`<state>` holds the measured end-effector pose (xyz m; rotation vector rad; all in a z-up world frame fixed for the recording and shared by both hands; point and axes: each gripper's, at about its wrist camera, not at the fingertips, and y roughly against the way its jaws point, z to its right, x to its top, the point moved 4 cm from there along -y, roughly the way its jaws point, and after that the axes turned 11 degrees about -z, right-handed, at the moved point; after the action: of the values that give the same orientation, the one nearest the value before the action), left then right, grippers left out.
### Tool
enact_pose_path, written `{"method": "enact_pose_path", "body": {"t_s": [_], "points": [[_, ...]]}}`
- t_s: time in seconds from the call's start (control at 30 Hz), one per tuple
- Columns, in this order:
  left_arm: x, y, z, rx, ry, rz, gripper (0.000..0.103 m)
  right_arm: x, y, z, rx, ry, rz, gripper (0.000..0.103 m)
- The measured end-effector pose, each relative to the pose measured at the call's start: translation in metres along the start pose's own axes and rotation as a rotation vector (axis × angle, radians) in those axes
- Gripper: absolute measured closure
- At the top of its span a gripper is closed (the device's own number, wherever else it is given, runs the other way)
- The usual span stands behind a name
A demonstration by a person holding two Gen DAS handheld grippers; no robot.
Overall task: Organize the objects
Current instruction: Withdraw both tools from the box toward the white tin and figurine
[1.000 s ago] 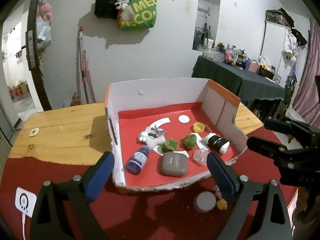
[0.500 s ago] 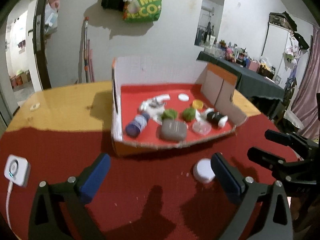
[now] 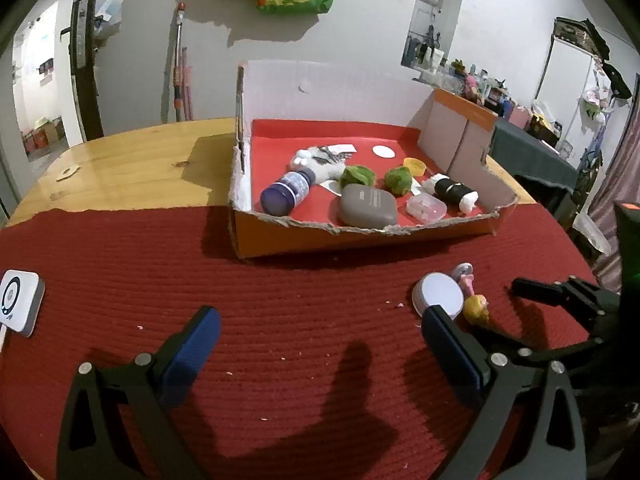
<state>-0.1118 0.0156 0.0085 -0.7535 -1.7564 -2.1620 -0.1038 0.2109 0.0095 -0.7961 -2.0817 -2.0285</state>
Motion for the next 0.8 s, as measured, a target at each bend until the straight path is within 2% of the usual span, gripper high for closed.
{"method": "enact_pose_path", "body": {"t_s": [0.13, 0.33, 0.47, 0.8], "points": [[0.0, -0.002, 0.003, -0.002, -0.02, -0.012, 0.001, 0.001, -0.006, 0.001, -0.062, 0.013, -0.009, 0.017], [0.0, -0.007, 0.009, -0.011, -0.051, -0.029, 0.001, 0.001, 0.001, 0.032, -0.089, -0.07, 0.0, 0.017], [0.0, -0.012, 0.017, -0.02, -0.085, -0.042, 0.001, 0.001, 0.008, 0.048, -0.07, -0.093, 0.016, 0.017], [0.001, -0.021, 0.035, -0.058, -0.164, -0.065, 0.001, -0.002, 0.005, 0.034, -0.028, 0.005, 0.032, 0.018]]}}
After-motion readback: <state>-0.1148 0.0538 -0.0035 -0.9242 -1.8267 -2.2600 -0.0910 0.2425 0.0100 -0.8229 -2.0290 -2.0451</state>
